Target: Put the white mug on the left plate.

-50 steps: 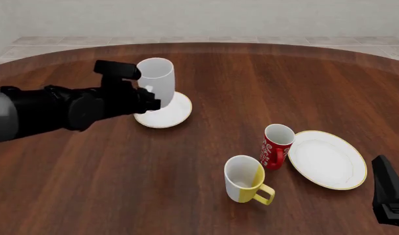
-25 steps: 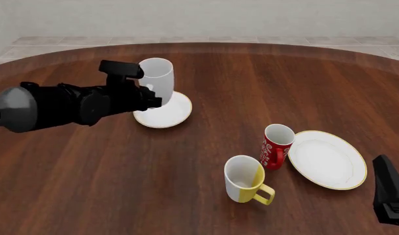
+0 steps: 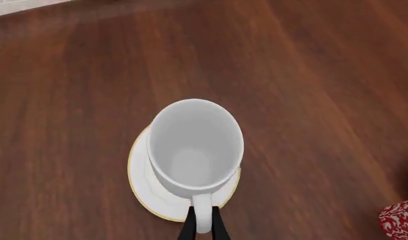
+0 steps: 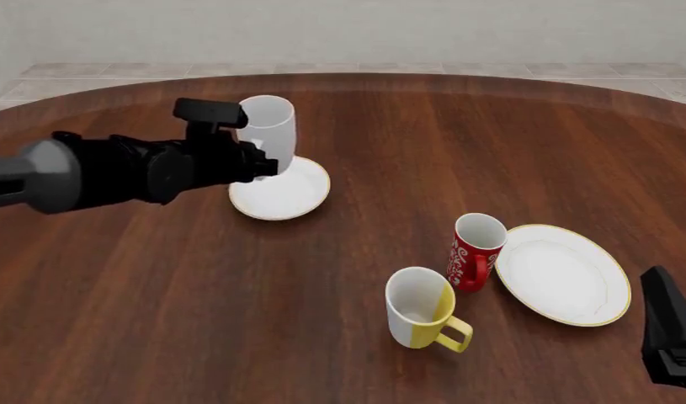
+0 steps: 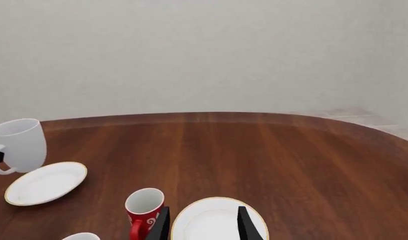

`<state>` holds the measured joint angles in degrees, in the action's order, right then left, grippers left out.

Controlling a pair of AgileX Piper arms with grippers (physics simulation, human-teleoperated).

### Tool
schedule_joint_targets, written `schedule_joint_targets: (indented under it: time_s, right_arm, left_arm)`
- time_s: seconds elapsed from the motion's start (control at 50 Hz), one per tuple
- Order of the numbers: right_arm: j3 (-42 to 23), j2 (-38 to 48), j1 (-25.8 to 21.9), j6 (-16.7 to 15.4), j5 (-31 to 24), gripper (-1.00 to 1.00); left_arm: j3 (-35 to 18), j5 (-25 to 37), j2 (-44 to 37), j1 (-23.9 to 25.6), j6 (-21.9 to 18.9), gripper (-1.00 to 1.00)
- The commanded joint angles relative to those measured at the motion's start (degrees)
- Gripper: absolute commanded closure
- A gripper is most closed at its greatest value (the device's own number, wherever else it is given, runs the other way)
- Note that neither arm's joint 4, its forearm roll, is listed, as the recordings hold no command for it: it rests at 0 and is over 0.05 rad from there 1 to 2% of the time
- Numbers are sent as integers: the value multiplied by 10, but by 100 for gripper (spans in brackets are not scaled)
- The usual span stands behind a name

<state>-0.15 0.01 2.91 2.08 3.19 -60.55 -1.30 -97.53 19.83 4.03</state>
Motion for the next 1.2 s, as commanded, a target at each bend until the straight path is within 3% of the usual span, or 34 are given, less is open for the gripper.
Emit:
schedule_joint_targets:
  time_s: [0.02, 0.56, 1.2]
  right_arm:
    - [0, 0, -1, 1, 1, -100]
    - [0, 0, -1, 0, 1, -100]
    - [0, 0, -4, -4, -2, -100]
  left_arm:
    - [-17, -2, -17, -7, -3, 100]
    - [-43, -3, -55, -15, 2, 100]
    - [-22, -30, -65, -11, 3, 100]
